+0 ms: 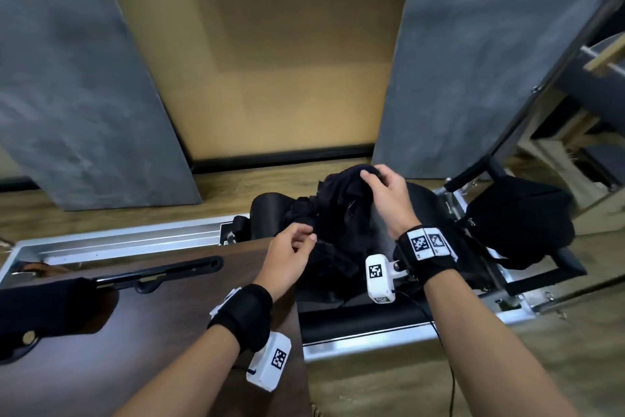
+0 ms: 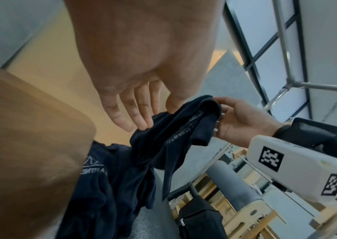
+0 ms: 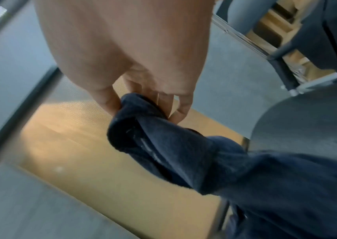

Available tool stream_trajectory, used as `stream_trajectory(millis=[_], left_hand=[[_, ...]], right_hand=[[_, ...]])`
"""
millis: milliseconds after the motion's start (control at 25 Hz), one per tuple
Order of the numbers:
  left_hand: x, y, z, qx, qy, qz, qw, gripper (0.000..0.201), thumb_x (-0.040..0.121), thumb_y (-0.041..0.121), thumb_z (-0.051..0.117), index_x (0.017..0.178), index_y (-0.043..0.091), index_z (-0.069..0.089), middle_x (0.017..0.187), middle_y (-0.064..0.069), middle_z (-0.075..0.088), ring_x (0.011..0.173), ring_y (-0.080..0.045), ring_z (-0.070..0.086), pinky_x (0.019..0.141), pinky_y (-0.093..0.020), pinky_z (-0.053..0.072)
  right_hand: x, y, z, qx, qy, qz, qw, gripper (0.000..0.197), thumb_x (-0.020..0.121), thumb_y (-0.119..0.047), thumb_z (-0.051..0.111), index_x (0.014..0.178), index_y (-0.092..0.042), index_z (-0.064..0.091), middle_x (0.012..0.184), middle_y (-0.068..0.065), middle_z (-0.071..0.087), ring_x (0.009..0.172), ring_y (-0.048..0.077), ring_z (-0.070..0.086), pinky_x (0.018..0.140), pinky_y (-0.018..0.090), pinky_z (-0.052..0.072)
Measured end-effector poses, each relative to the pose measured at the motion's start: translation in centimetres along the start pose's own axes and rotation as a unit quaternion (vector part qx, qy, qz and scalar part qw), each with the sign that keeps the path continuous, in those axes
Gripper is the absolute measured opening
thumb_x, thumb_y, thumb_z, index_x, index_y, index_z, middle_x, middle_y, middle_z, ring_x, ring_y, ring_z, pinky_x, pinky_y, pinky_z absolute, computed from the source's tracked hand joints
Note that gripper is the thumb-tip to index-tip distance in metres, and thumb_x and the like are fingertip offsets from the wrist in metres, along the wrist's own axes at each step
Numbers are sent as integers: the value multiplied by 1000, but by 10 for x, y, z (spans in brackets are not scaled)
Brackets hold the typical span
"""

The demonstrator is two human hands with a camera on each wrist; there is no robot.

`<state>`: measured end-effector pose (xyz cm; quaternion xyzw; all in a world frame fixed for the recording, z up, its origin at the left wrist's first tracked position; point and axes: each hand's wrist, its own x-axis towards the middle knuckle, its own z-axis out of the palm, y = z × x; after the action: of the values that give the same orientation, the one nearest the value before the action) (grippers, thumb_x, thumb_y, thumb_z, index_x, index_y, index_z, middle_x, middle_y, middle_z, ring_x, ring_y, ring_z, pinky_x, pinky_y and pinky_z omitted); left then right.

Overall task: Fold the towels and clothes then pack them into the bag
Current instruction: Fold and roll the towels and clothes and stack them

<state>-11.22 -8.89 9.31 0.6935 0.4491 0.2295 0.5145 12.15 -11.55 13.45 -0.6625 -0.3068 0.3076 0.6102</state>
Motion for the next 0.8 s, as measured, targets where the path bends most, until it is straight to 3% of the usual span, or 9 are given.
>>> stream_trajectory(millis=[120,240,320,400,520,600,680,800], left_hand=[[-17,21,0,-3,-22,64,998,40,103,26,68,143,24,60,125,10,68,112,1,63,90,-9,46],[-48,52,5,-13,-65,146,987,59,102,29,70,156,35,46,147,15,57,132,-3,55,103,-25,49],[-76,71,10,-25,-89,200,975,62,102,32,70,157,37,44,152,20,53,137,2,50,111,-27,46],[-106,88,14,-44,-104,237,965,58,100,39,72,153,40,48,147,25,56,136,6,51,111,-25,46],[-165,108,19,-101,-127,269,950,37,98,47,73,132,39,61,127,20,71,119,0,66,99,-23,53],[-201,114,23,-128,-99,287,944,19,104,38,67,121,30,67,112,11,76,107,-10,72,95,-35,57],[-234,117,20,-143,-68,288,944,16,109,28,57,116,20,70,105,5,77,102,-18,72,94,-46,57],[-277,107,10,-119,-56,284,950,20,109,29,52,105,19,69,94,1,74,93,-24,69,89,-55,54]], right_hand=[[-36,-46,-15,9,-9,-72,997,17,96,-28,69,98,-12,72,98,17,74,88,14,69,85,35,56],[-90,-86,-33,-25,5,-123,992,12,97,-22,71,98,-11,74,97,14,76,88,14,71,86,37,57],[-132,-106,-45,-44,14,-141,989,12,97,-21,72,100,-9,74,98,13,77,90,16,71,89,40,57],[-173,-121,-57,-55,16,-153,987,13,97,-20,72,101,-7,74,99,13,78,92,17,72,91,41,57],[-245,-138,-77,-60,-10,-155,986,20,89,-17,82,106,-9,75,103,13,78,96,18,72,93,39,57],[-295,-142,-88,-55,-71,-137,987,42,80,-6,88,118,-11,72,114,11,77,105,20,72,98,36,57],[-339,-140,-91,-75,-106,-126,984,59,76,9,85,129,-9,65,122,9,74,113,19,71,100,33,56],[-387,-133,-83,-148,-28,-146,978,47,83,12,77,123,-12,67,114,2,76,107,12,72,97,34,56]])
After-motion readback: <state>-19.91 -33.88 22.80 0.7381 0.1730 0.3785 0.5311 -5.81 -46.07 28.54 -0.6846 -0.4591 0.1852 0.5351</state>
